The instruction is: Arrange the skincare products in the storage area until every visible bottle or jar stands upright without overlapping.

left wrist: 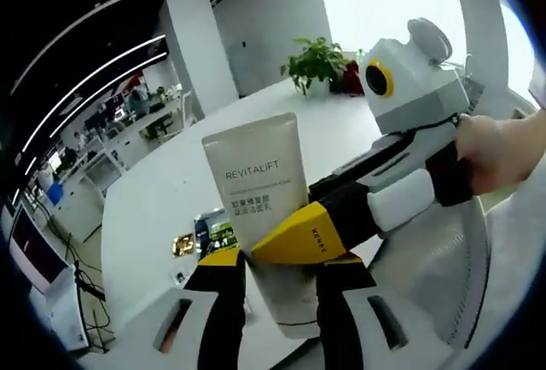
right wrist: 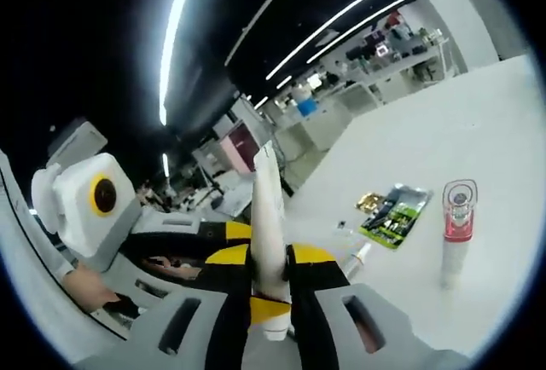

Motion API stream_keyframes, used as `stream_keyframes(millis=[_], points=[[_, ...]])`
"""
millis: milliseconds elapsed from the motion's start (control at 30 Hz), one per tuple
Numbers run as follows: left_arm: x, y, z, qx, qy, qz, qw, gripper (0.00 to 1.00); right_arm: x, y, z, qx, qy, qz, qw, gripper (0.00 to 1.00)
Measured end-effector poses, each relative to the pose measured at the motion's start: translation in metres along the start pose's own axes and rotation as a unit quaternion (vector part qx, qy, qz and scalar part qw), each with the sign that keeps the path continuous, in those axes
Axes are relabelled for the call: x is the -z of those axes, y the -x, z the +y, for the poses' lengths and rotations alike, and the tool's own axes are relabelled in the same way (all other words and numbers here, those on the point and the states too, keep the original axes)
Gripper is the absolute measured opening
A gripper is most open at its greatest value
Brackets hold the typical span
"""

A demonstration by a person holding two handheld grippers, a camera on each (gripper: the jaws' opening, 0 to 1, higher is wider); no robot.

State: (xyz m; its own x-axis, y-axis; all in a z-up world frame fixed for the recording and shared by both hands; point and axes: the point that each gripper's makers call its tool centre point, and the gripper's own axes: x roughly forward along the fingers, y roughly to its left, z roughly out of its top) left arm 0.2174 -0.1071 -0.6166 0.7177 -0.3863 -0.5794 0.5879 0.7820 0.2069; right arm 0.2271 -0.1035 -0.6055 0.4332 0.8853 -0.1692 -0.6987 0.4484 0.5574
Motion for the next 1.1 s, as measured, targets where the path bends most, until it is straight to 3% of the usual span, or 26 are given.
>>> stream_keyframes(millis=[300, 400, 567, 833, 1000, 1100], points=[[-0.009, 0.002, -0.009, 0.005, -0.032, -0.027, 0.9991, 0.32, -0.004, 0.011, 0.003, -0.011, -0.014, -0.02, 0.9996, 0.13], [-0.013, 0.003, -0.008, 0.004, -0.038, -0.048, 0.9981, 0.35, -0.007, 0.014, 0.006, -0.02, -0.007, -0.024, 0.9995, 0.12], [-0.018, 0.007, -0.006, 0.035, 0.008, -0.067, 0.9971, 0.37, -0.007, 0.019, 0.007, -0.036, 0.018, -0.025, 0.9989, 0.12], [-0.01, 0.017, -0.004, 0.072, -0.035, -0.057, 0.9952, 0.52, -0.005, 0.029, -0.001, -0.049, 0.02, -0.025, 0.9983, 0.12], [-0.014, 0.025, -0.005, 0.113, -0.016, -0.069, 0.991, 0.53, -0.002, 0.037, 0.005, -0.088, 0.043, -0.015, 0.9951, 0.12], [-0.017, 0.029, -0.002, 0.114, -0.063, -0.069, 0.9891, 0.52, 0.003, 0.042, 0.013, -0.111, 0.078, 0.002, 0.9908, 0.12]])
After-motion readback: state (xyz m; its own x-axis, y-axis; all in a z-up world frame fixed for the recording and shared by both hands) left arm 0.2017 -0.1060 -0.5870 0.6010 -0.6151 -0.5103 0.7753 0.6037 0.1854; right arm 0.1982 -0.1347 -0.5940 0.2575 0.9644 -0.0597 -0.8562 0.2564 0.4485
